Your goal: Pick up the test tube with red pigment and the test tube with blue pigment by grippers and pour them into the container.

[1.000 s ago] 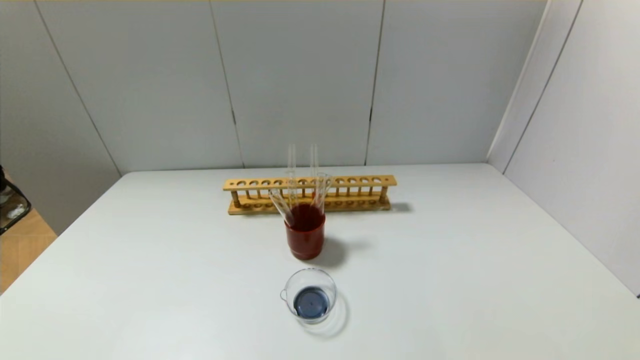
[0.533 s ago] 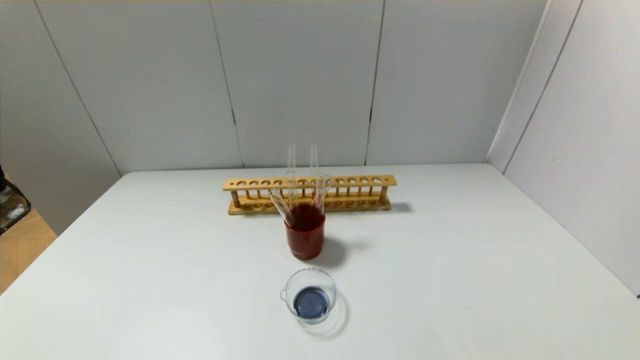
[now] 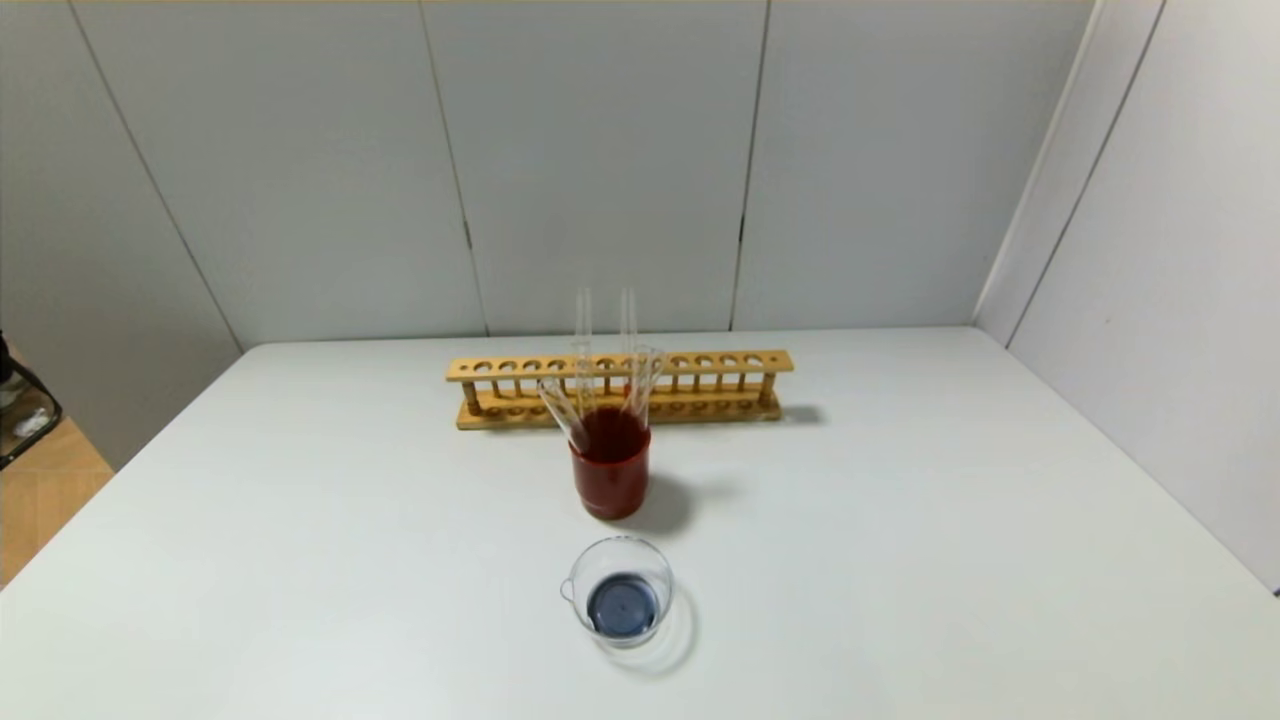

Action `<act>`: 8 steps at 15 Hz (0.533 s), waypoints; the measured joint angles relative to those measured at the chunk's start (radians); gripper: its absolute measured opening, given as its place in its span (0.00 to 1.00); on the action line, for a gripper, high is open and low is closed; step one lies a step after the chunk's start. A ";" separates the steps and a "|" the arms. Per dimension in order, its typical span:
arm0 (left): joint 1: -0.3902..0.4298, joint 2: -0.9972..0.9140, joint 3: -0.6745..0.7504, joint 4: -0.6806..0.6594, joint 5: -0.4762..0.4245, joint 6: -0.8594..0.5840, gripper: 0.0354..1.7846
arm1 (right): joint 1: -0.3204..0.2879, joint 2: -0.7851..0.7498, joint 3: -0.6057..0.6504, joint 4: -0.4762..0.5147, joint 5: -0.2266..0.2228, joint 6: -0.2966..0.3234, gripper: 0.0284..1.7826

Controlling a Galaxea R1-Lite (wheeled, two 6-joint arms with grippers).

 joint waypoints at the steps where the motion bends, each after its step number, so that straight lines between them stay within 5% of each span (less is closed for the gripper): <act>1: 0.000 0.000 0.000 0.000 0.016 -0.030 0.98 | 0.000 0.000 0.000 0.000 0.000 0.000 0.95; 8: 0.000 0.000 0.000 -0.003 0.026 -0.042 0.98 | 0.000 0.000 0.000 0.001 0.001 -0.003 0.95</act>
